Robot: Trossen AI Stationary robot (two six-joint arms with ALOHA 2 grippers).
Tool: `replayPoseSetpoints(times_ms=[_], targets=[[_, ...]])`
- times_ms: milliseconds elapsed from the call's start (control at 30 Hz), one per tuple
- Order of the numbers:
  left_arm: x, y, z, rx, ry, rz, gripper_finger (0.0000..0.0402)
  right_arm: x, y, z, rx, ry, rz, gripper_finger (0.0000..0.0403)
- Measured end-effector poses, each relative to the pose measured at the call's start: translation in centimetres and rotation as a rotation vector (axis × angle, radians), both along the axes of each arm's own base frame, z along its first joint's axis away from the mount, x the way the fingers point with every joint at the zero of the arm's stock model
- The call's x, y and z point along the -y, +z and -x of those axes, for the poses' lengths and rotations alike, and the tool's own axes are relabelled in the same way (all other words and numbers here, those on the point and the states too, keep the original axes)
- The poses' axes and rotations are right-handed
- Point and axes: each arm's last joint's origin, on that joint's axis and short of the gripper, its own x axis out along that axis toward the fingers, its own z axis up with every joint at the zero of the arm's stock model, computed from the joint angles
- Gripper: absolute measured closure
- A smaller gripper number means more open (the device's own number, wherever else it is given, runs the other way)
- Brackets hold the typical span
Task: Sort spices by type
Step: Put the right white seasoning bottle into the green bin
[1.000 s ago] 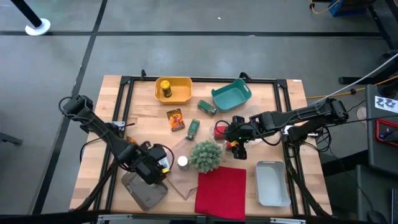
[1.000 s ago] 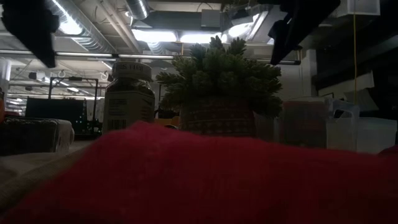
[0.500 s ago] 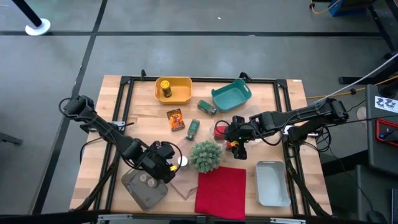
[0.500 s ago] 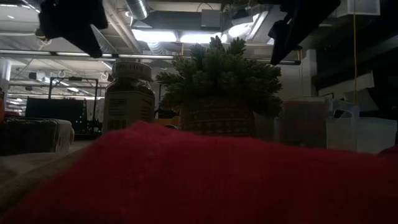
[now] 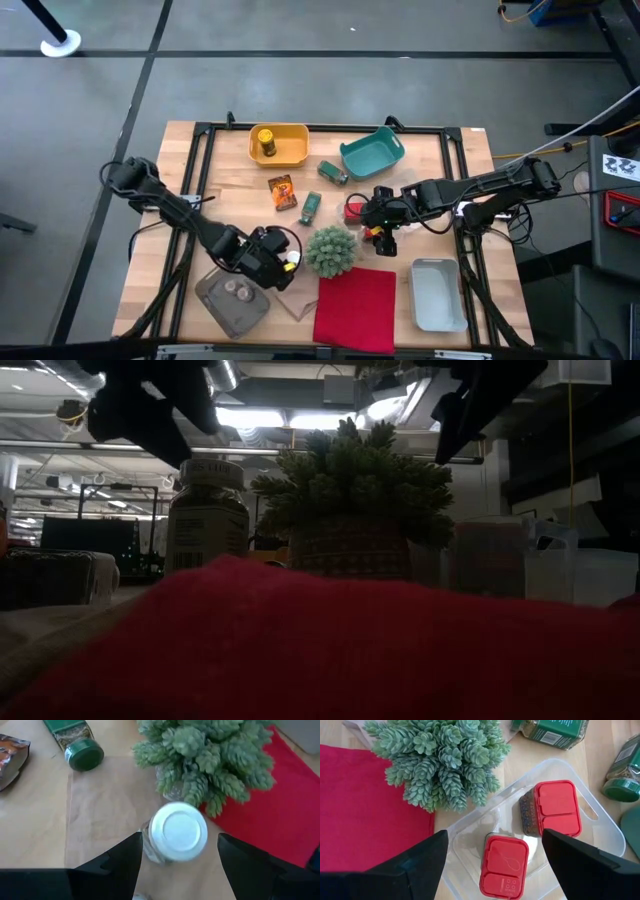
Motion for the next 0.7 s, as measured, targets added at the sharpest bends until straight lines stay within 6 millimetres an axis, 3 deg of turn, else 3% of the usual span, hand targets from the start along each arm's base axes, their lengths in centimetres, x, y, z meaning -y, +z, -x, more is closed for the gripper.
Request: replayPoseSetpoints(times_ms=[200, 700], targets=[[-0.3, -0.7, -0.5, -0.017, 0.021, -0.010, 0.0160, 0.0, 0.0, 0.0, 0.000, 0.000, 0.000, 0.0079], [-0.2, -0.1, -1.2, 0.059, -0.027, -0.043, 0.0160, 0.0, 0.0, 0.0, 0.000, 0.000, 0.000, 0.0079]])
